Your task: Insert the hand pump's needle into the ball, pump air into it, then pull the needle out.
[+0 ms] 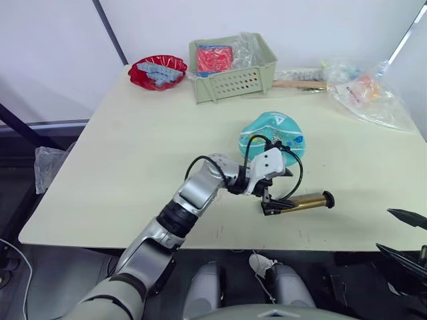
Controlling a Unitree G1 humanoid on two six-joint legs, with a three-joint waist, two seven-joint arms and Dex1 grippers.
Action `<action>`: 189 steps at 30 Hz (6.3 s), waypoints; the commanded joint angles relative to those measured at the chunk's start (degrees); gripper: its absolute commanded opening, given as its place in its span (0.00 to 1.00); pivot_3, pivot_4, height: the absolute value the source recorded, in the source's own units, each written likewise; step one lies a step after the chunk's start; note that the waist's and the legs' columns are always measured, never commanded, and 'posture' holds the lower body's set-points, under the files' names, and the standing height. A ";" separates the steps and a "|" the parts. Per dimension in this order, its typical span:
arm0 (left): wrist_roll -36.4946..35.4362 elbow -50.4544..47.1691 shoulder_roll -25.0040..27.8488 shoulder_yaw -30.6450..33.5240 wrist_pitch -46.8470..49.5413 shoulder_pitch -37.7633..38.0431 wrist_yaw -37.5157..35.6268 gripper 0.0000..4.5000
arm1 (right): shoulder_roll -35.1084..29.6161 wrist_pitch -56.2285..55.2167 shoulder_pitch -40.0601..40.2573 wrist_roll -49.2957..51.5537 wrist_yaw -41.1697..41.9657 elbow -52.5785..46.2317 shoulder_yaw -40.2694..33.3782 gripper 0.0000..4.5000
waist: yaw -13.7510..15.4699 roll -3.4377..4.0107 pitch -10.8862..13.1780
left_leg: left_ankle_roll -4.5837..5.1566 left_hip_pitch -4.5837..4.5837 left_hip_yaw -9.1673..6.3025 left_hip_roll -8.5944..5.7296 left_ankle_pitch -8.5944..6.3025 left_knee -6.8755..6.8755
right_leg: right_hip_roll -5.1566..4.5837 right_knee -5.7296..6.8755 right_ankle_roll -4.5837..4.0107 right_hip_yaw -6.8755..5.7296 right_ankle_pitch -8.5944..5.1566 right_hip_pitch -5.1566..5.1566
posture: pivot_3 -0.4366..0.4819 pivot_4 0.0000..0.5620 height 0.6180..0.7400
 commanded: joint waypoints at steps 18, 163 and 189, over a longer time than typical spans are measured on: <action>13.33 12.09 -10.79 -10.40 -0.98 -1.11 11.37 0.99 | 0.15 -0.58 1.11 0.11 -1.46 -1.93 -1.63 1.00 | -0.06 -0.13 0.08 | 0.01 -0.12 -0.04 0.00 -0.01 -0.05 | 0.00 -0.01 -0.04 0.00 0.00 -0.13 | 0.48 0.27 0.98; -3.18 0.43 -5.12 6.74 -10.89 9.28 1.35 0.99 | 21.76 34.49 -17.14 26.50 -61.50 -27.30 16.63 0.47 | -0.17 0.20 -0.08 | 0.01 -0.82 -0.93 0.04 0.01 0.10 | 0.28 0.07 0.24 0.24 0.01 -0.42 | 0.48 0.27 0.98; -1.33 7.09 7.14 4.61 -8.90 8.01 -10.27 0.99 | 11.47 33.41 -26.77 7.88 -57.19 -35.87 25.57 0.47 | -0.10 0.18 -0.06 | -0.01 -0.88 -0.84 0.02 0.02 0.10 | 0.29 0.06 0.24 0.21 0.00 -0.44 | 0.48 0.27 0.98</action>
